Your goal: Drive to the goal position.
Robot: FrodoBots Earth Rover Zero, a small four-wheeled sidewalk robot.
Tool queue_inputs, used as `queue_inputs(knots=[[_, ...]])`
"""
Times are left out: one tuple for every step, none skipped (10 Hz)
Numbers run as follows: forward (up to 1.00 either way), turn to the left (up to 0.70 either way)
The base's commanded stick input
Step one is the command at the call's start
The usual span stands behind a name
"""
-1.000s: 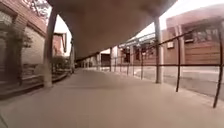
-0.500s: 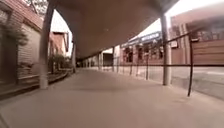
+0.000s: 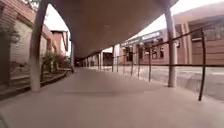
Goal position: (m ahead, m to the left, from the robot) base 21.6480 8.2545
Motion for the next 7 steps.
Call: queue_inputs(knots=[[0.7, 0.0], [0.7, 0.0], [0.7, 0.0], [0.7, 0.0], [0.7, 0.08], [0.7, 0.25], [0.7, 0.3]])
